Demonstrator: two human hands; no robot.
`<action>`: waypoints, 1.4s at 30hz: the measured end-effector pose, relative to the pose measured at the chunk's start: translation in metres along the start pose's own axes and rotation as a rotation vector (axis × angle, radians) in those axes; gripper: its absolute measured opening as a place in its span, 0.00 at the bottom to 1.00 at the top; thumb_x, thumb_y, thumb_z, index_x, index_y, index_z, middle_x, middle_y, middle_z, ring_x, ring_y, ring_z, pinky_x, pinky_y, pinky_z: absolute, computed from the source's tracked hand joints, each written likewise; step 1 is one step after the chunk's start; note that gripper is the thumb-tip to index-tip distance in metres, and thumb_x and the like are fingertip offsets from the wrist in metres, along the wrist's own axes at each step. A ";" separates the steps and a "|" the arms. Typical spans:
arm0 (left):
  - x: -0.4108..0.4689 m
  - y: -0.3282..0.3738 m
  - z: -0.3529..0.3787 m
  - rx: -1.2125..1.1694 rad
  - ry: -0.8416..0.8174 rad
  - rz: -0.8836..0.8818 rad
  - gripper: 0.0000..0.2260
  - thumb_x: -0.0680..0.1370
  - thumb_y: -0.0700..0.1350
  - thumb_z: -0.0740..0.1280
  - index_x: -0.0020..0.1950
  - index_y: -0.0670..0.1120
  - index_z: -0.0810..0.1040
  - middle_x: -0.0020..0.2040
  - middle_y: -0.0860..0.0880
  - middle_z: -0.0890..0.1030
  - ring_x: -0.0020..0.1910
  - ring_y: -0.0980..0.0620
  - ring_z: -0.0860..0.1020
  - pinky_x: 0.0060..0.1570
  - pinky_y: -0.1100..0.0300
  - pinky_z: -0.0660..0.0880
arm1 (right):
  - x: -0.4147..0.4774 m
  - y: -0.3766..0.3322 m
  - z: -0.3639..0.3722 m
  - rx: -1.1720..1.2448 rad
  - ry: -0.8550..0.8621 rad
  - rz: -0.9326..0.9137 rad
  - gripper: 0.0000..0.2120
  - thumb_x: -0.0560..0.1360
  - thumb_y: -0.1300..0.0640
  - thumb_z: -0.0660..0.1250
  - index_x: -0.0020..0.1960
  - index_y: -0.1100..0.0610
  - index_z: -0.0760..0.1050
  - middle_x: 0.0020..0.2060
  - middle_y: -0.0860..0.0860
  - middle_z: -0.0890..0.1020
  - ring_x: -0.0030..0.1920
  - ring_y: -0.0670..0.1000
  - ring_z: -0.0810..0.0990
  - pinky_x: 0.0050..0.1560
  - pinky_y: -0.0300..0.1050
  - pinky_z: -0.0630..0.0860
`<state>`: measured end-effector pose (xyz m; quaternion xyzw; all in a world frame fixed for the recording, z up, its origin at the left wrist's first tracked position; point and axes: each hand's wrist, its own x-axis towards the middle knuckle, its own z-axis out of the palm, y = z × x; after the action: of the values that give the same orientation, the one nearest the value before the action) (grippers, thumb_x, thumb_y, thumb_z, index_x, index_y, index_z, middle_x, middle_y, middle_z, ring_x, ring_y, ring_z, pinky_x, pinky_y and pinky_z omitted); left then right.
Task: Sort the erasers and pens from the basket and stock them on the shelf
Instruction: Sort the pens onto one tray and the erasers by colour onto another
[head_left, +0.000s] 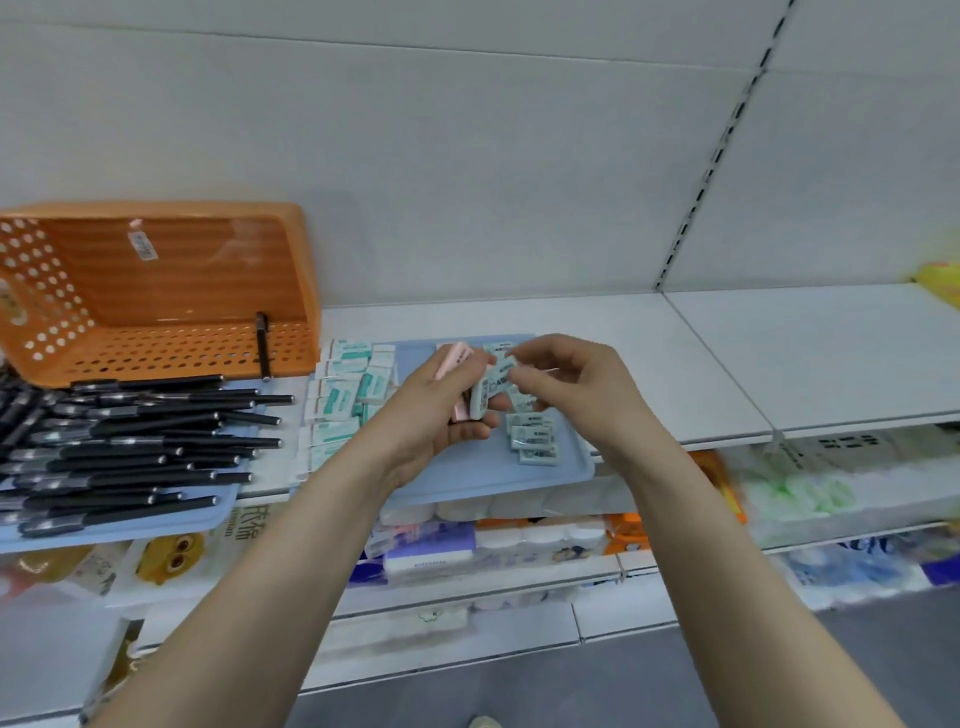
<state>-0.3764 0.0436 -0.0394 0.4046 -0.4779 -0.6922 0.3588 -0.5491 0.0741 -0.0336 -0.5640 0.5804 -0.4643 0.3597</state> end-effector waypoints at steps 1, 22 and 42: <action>0.000 0.000 -0.002 0.013 -0.003 -0.007 0.10 0.82 0.50 0.61 0.58 0.47 0.75 0.43 0.42 0.84 0.37 0.50 0.80 0.40 0.58 0.79 | 0.005 0.001 0.001 0.017 0.017 -0.021 0.05 0.74 0.61 0.73 0.48 0.54 0.83 0.40 0.51 0.85 0.38 0.46 0.81 0.38 0.38 0.78; 0.007 0.017 -0.039 -0.042 0.248 -0.025 0.09 0.81 0.44 0.58 0.49 0.45 0.78 0.39 0.47 0.79 0.32 0.53 0.73 0.27 0.63 0.64 | 0.110 0.041 0.003 -0.167 0.051 0.237 0.04 0.74 0.61 0.72 0.49 0.56 0.82 0.37 0.51 0.83 0.38 0.47 0.81 0.36 0.35 0.75; 0.026 0.016 -0.044 -0.022 0.319 0.130 0.05 0.82 0.46 0.61 0.50 0.47 0.75 0.33 0.50 0.70 0.29 0.55 0.66 0.23 0.67 0.61 | 0.064 0.009 0.000 0.315 -0.137 0.189 0.06 0.76 0.66 0.69 0.51 0.58 0.81 0.42 0.54 0.82 0.39 0.48 0.84 0.36 0.36 0.78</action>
<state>-0.3458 -0.0002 -0.0389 0.4736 -0.4327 -0.5996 0.4784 -0.5586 0.0106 -0.0351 -0.4738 0.5252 -0.4743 0.5241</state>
